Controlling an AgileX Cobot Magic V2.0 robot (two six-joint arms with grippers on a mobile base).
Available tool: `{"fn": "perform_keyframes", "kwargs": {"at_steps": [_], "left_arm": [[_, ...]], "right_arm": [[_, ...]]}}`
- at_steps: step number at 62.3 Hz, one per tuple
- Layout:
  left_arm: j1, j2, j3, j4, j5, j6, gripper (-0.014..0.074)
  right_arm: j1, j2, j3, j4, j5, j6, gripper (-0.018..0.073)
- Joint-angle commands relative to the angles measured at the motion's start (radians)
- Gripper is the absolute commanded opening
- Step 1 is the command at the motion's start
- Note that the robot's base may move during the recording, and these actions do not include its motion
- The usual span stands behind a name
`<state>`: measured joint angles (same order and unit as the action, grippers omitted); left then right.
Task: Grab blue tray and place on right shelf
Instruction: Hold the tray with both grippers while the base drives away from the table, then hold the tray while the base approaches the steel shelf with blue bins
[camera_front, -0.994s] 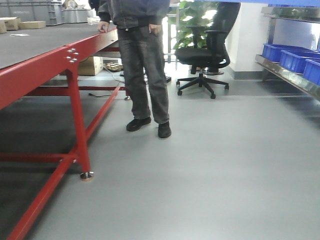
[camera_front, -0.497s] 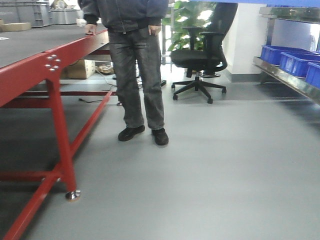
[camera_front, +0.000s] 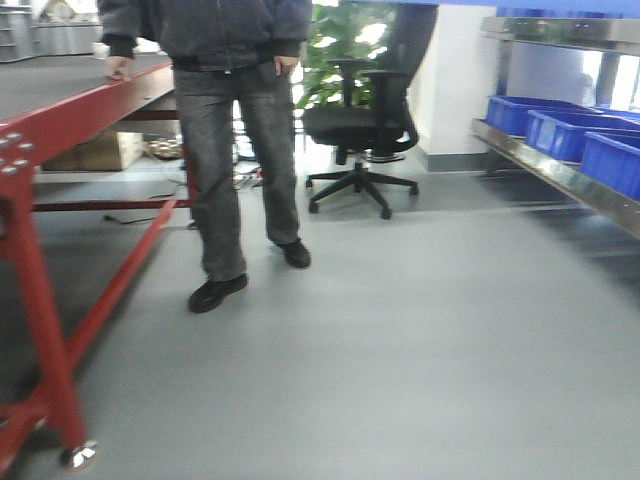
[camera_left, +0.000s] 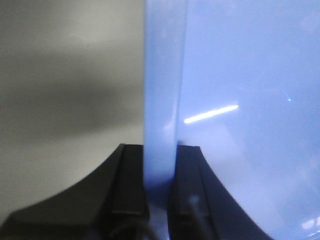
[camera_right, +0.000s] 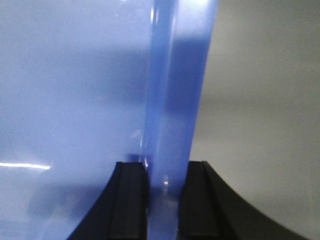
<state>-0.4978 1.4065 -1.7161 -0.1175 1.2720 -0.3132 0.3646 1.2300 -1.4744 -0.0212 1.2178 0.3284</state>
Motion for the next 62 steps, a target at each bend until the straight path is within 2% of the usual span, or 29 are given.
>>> {"fn": "perform_keyframes", "kwargs": {"at_steps": [1,62], "left_arm": [[-0.005,-0.032,-0.023,-0.026,0.067,0.008,-0.0048],[-0.005,-0.032,-0.023,-0.026,0.067,0.008,-0.0048]], "right_arm": [[-0.003,-0.024,-0.027,-0.002,-0.059,-0.023,0.0066],[-0.003,-0.024,-0.027,-0.002,-0.059,-0.023,0.0066]]}}
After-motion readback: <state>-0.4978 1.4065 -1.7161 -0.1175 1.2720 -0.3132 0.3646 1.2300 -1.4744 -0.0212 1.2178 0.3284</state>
